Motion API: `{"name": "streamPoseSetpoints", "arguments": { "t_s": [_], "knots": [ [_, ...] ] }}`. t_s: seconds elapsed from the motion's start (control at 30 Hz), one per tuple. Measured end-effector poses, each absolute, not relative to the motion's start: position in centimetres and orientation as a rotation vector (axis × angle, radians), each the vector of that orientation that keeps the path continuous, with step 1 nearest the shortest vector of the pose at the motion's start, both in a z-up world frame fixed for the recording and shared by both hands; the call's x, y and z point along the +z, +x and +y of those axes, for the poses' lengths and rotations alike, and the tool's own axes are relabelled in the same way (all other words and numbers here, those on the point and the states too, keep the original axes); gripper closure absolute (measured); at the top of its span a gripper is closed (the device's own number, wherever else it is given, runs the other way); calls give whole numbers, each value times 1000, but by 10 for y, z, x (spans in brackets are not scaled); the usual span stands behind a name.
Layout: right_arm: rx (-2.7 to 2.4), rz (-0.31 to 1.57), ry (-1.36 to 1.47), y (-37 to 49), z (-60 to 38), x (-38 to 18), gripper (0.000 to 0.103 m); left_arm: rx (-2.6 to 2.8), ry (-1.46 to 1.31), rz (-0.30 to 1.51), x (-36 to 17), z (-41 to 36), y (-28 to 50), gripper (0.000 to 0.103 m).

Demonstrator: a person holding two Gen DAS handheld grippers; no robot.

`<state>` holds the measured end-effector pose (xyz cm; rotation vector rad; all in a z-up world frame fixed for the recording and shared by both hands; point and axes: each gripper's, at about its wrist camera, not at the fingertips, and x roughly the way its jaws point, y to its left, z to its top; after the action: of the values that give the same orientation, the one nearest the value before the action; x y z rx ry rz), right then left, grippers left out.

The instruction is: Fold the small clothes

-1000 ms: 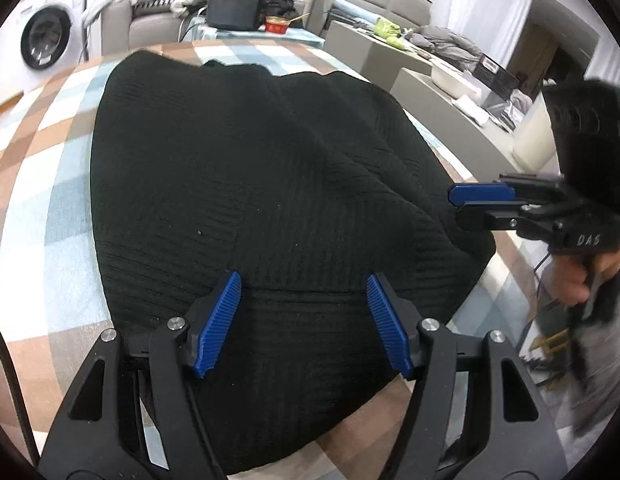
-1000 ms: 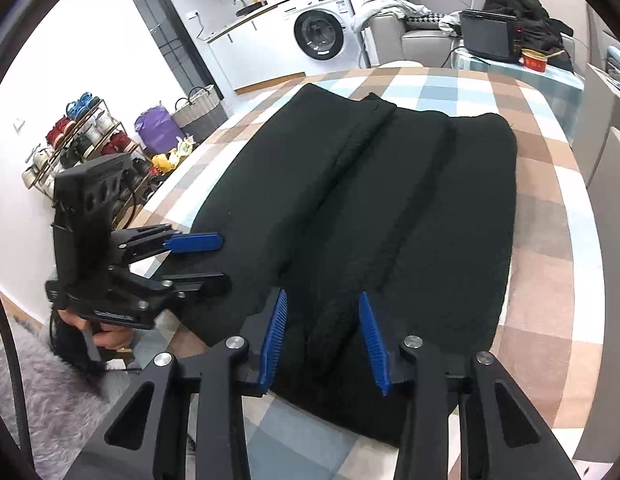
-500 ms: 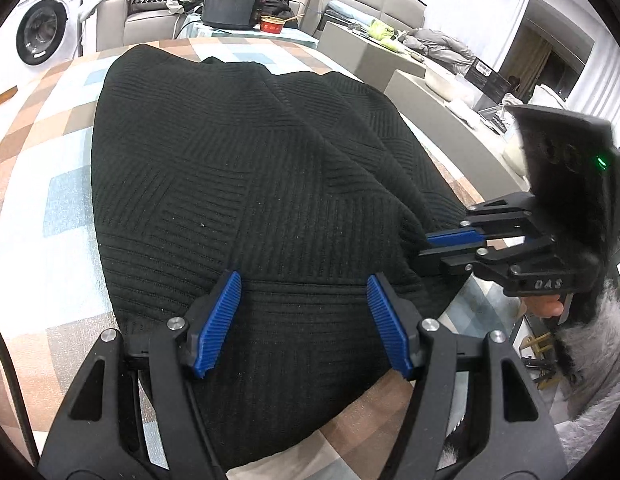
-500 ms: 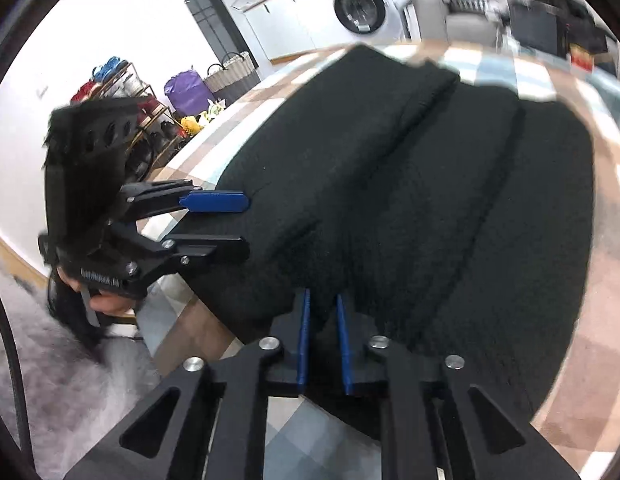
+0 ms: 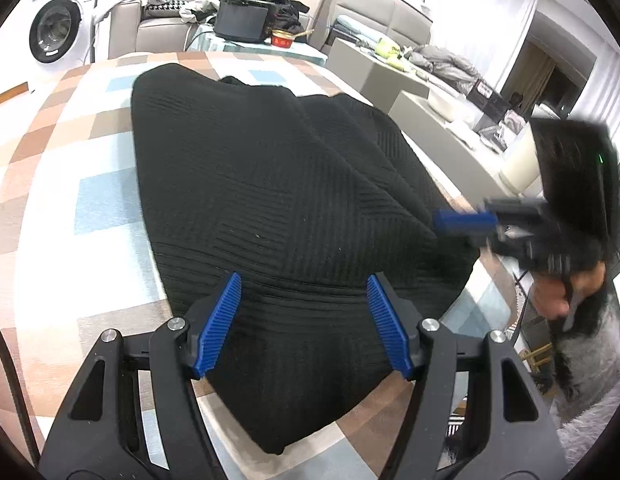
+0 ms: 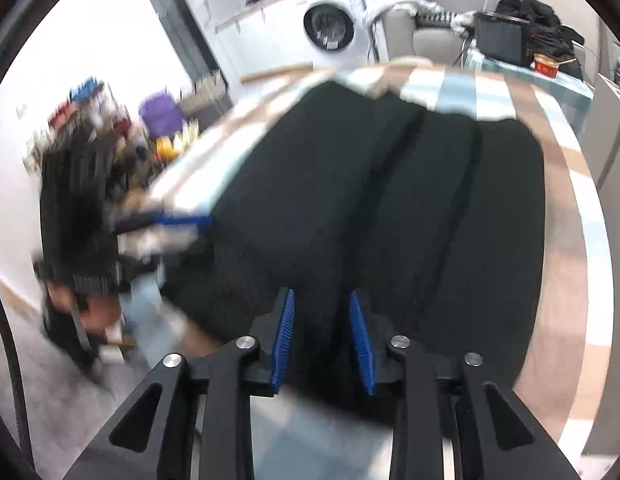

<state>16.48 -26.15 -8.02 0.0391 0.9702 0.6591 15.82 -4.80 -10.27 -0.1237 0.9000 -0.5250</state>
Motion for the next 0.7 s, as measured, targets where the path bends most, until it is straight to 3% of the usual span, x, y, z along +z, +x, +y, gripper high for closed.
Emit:
{"name": "streamPoseSetpoints", "arguments": {
  "t_s": [0.13,0.37,0.4,0.47,0.7],
  "knots": [
    [523,953,125,225,-258,-73,73,-484,-168,873,-95,-27,158,40],
    [450,1065,191,329,-233,-110,76,-380,-233,847,-91,15,163,39],
    [464,1067,186,331,-225,-114,80,-371,-243,848,-92,21,164,39],
    [477,1049,164,334,-216,-111,97,-359,-258,855,-95,30,166,39],
    [366,833,15,279,-222,-32,98,-369,-269,874,-99,36,176,39]
  ]
}}
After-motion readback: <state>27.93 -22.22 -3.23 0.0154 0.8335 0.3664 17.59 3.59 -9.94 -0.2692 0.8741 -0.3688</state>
